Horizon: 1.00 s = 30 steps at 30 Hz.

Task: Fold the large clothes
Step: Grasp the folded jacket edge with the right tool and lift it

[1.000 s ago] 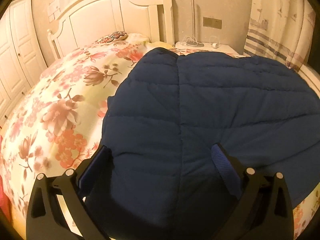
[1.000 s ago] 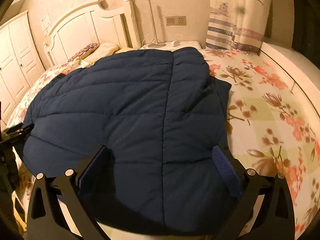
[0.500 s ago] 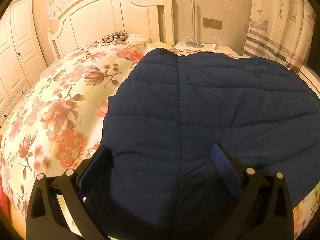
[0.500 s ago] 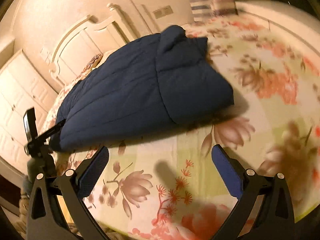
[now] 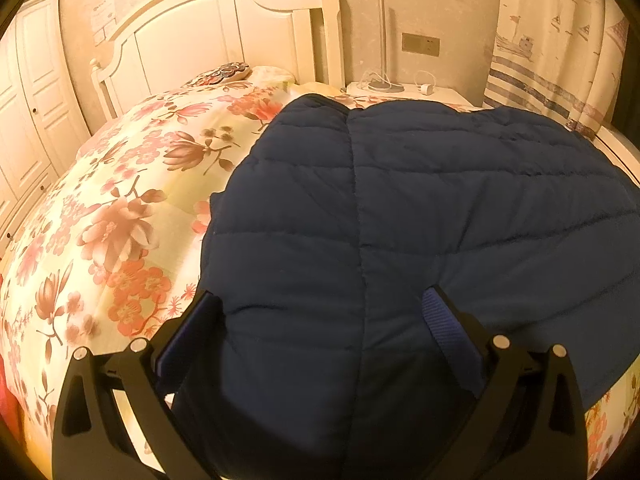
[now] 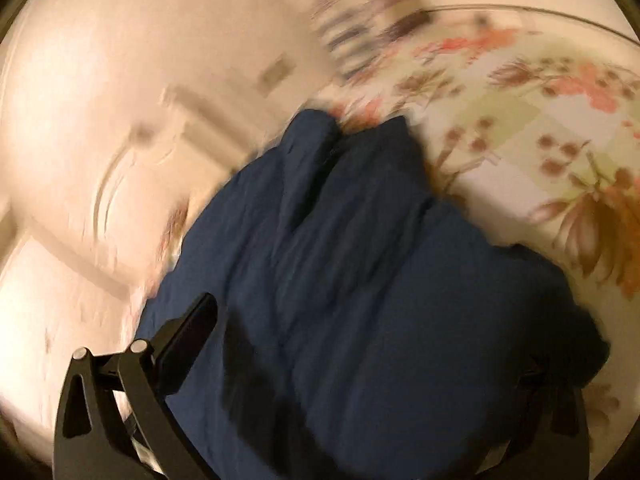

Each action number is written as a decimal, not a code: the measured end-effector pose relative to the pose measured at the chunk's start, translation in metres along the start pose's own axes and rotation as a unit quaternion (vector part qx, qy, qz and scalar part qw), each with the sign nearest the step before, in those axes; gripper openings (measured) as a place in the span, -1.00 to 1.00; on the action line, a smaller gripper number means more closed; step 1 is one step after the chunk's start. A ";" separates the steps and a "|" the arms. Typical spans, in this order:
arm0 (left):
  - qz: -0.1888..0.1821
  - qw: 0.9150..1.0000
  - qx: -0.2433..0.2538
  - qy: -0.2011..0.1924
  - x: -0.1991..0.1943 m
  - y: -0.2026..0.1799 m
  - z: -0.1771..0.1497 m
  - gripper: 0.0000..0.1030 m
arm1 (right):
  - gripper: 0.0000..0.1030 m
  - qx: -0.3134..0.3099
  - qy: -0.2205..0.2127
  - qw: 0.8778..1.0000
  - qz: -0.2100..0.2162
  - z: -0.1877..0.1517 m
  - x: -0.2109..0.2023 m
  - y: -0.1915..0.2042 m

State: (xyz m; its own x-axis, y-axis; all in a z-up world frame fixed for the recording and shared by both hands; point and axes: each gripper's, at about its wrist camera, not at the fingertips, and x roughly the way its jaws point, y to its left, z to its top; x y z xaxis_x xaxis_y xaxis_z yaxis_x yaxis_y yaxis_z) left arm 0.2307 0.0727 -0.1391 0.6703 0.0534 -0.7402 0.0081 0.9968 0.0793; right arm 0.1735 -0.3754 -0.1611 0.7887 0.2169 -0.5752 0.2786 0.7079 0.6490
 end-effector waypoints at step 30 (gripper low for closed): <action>-0.054 0.980 0.193 -0.010 -0.012 -0.232 0.109 0.96 | -0.38 -0.029 -0.069 0.984 0.161 -0.052 -0.174 -0.090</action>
State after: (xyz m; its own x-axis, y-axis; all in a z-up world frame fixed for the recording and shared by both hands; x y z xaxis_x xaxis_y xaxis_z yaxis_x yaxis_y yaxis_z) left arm 0.3014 -0.1653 -0.0756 0.6647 -0.0565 -0.7450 0.3576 0.8995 0.2509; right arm -0.0170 -0.4418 -0.1450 0.8991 0.3453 -0.2691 -0.0259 0.6555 0.7547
